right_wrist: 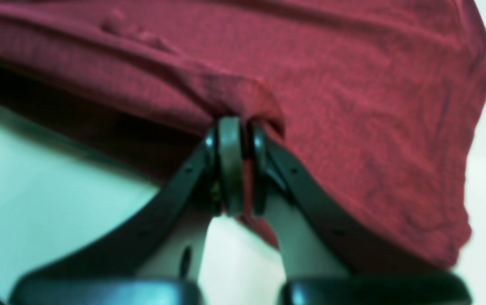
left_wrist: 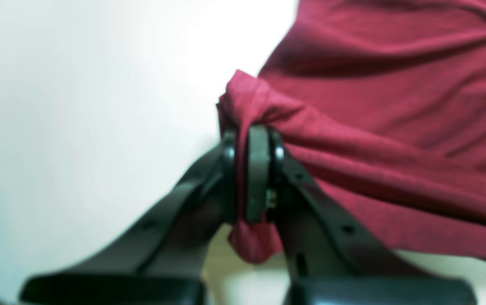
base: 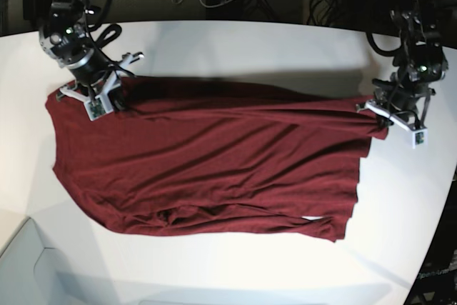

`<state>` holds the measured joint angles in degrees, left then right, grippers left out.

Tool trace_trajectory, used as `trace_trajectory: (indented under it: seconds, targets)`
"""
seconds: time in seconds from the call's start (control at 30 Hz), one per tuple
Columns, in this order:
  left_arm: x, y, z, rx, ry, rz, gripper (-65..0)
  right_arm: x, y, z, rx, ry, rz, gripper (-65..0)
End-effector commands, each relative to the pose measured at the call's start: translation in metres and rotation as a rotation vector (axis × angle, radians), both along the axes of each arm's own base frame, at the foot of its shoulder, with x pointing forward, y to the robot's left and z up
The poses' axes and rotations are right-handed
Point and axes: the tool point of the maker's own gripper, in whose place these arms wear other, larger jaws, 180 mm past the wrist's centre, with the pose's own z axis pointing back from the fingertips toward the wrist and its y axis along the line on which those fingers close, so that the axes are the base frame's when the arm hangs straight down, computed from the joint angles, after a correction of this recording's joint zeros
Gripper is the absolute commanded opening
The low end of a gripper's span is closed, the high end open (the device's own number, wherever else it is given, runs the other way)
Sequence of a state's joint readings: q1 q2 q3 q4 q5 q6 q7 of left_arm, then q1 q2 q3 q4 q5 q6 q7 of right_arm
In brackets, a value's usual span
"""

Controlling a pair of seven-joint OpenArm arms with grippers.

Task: Layout the t-shirt on the table in an organized manner, then fold the t-shirt properly
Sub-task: 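Lower the held collar edge and shift both grippers toward the hem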

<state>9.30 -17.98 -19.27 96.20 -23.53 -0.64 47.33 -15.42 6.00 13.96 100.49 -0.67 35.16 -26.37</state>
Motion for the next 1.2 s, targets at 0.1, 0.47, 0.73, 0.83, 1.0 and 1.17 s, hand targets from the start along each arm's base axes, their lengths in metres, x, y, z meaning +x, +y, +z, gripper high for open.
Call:
trace_trajectory:
  seconds: [0.1,0.47,0.73,0.83,1.0,1.17]
  targets:
    - [0.019,0.001,0.002,0.011,-0.021,-0.008,-64.8,0.018,-0.002,0.009,0.016,-0.048,-0.002,-65.0]
    - [0.04,0.01,-0.014,-0.023,0.012,0.033,-64.8,0.035,-0.004,0.003,0.035,-0.043,-0.015,-65.0]
    - [0.048,0.009,-0.007,-0.025,-0.013,0.034,-64.5,0.045,-0.005,0.011,0.035,-0.069,-0.016,-65.0]
    - [0.049,0.009,-0.005,-0.025,-0.019,0.033,-64.5,0.047,-0.005,0.013,0.035,-0.075,-0.016,-65.0]
    - [0.051,0.007,-0.003,-0.026,-0.027,0.029,-64.5,0.051,-0.006,0.016,0.035,-0.086,-0.017,-65.0]
    - [0.056,-0.003,-0.005,-0.024,-0.019,-0.002,-64.5,0.051,-0.007,0.016,0.028,-0.084,-0.014,-65.0]
